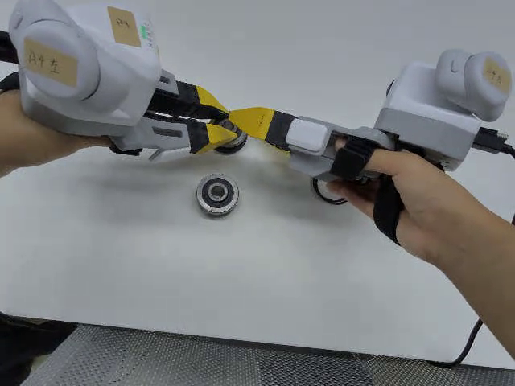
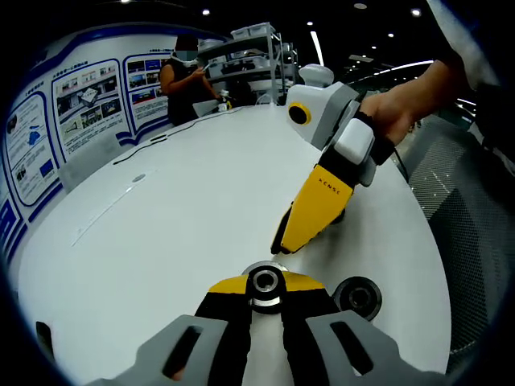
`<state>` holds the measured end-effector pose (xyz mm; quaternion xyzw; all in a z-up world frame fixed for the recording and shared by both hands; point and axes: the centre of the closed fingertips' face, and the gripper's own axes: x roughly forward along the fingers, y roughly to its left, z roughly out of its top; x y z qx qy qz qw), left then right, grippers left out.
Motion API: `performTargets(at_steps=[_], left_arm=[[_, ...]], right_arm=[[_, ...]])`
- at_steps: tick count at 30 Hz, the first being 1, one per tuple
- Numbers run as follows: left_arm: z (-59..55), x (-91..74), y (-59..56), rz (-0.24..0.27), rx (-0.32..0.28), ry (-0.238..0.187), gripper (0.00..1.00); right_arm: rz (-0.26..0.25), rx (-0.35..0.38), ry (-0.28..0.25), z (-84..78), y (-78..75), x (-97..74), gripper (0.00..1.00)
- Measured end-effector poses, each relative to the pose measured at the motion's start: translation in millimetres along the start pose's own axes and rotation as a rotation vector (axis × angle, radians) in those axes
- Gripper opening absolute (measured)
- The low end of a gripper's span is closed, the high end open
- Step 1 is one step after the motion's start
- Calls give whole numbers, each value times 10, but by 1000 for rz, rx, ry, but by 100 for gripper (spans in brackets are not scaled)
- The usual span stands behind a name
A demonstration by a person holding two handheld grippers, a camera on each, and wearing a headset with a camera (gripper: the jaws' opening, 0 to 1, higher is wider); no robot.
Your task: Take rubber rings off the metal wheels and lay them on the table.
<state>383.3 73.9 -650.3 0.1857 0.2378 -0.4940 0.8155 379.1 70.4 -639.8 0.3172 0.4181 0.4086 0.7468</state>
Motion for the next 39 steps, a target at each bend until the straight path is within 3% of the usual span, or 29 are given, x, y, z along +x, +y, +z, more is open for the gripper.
performTargets(at_steps=[13,23,33,36,39], left_arm=[[29,7,-17,-9,4,-3,13],[9,7,7,-10,8,-3,13],[18,4,-3,-8,10,-4,13],[24,1,-7,-5,14,-1,13],[16,-1,1,-5,18,3,13]], right_arm=[[25,28,26,-30,38,73,41],[4,40,70,-111,17,45,40],[-13,22,57,-110,20,61,40],[-56,7,59,-118,-22,72,37],[-46,52,49,-100,24,82,40]])
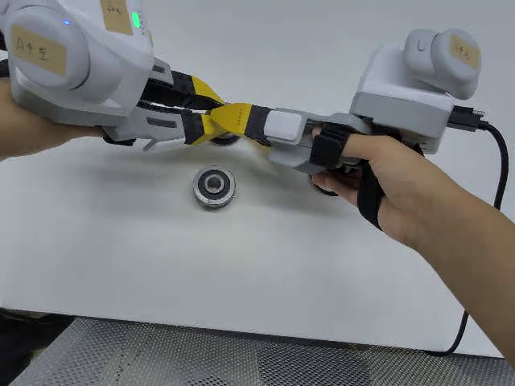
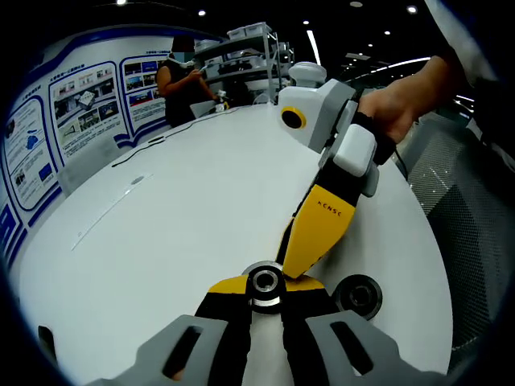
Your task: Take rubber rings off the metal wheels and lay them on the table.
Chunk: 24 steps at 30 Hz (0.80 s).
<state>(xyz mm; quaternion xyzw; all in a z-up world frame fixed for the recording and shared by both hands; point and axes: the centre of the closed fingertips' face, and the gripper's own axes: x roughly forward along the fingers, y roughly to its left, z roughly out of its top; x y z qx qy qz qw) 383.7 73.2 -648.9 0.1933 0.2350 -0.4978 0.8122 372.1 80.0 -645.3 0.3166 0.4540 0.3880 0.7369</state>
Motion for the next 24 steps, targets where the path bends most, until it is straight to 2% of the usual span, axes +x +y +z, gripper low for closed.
performTargets(at_steps=[3,5,14,20,24], left_arm=[[-8,-1,7,-1,1,-4,13],[-12,-2,10,0,3,-3,13],[-24,5,24,5,-1,-4,13],[-19,8,20,4,-1,-4,13],[-22,7,21,4,-1,-3,13]], right_arm=[[-4,-6,0,1,17,0,42],[9,-20,-7,2,51,-6,39],[3,-44,-13,22,34,-29,39],[34,-46,-27,60,92,-54,37],[-8,-71,-23,39,7,-55,40]])
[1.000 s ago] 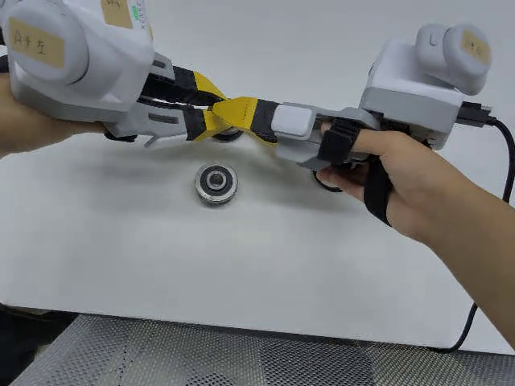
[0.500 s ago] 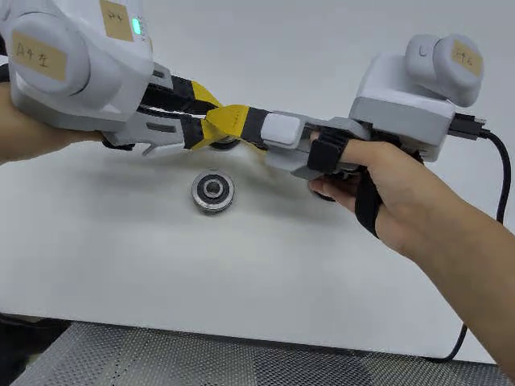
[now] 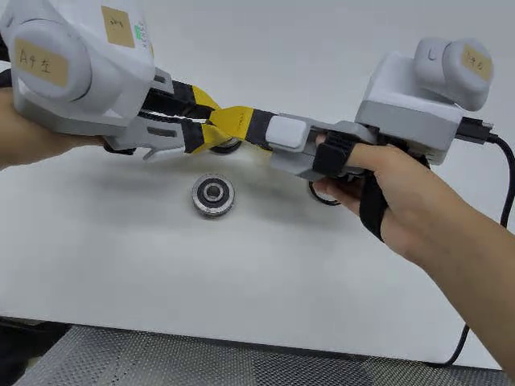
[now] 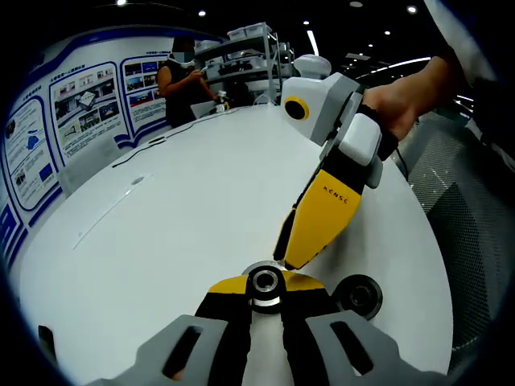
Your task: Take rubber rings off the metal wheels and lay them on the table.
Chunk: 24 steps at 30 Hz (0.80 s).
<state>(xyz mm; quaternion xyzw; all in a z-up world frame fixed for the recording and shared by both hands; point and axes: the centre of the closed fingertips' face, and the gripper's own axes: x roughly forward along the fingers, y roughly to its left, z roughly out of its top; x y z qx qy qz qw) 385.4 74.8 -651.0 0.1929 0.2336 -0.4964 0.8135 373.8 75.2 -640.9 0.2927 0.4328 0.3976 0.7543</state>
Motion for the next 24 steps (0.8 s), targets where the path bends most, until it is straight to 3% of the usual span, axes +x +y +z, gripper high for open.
performTargets(at_steps=[3,7,9,14,24], left_arm=[[-3,0,2,0,-1,1,13],[-9,-1,6,-2,1,1,13],[-12,-1,8,-3,0,1,13],[-7,-1,2,-8,0,0,13],[7,1,-13,-9,6,8,13]], right_arm=[[21,25,7,-32,0,15,41],[4,2,-5,9,-21,28,43],[32,35,-22,40,19,40,43],[41,12,-50,106,52,74,47],[38,-13,-28,59,53,97,49]])
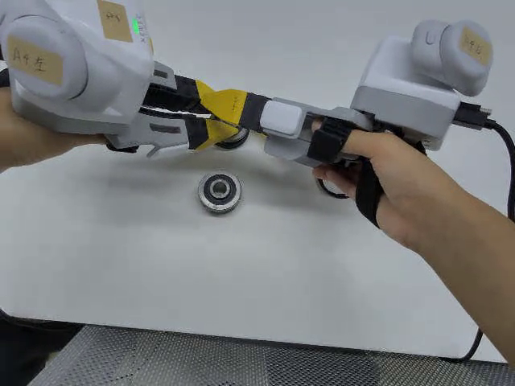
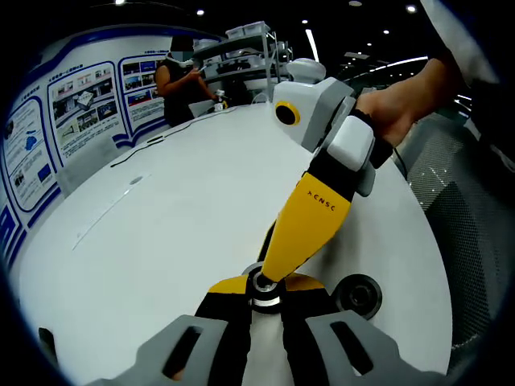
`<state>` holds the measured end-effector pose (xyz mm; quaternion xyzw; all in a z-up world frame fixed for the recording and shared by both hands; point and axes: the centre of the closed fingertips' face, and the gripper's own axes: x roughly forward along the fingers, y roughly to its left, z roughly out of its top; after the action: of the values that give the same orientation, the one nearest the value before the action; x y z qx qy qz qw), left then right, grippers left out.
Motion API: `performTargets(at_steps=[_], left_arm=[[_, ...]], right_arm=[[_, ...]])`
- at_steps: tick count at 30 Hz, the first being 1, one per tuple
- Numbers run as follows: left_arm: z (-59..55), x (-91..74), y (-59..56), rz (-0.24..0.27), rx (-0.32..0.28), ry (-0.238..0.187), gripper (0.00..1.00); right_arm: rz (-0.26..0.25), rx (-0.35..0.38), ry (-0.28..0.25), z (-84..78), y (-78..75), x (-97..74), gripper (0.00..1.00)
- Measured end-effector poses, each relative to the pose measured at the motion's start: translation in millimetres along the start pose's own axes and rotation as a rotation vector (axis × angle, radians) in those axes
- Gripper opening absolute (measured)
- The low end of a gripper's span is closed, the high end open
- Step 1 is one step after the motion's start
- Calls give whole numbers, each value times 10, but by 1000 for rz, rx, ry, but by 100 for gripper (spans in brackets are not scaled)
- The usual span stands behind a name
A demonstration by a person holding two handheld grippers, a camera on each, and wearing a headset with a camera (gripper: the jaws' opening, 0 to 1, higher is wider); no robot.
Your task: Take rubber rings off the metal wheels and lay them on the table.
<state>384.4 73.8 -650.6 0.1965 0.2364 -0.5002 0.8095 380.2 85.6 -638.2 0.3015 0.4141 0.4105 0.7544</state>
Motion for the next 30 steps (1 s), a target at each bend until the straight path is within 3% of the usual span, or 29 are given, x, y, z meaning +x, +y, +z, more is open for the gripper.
performTargets(at_steps=[9,14,20,30], left_arm=[[7,-1,-13,-7,3,4,13],[11,0,-20,-7,8,10,13],[8,-1,-15,-7,5,6,13],[10,-1,-12,-7,5,-1,13]], right_arm=[[8,26,10,-23,23,-33,48],[10,35,37,-80,-3,-64,43],[38,74,20,-81,-14,-84,43],[25,69,0,-63,-46,-120,34]])
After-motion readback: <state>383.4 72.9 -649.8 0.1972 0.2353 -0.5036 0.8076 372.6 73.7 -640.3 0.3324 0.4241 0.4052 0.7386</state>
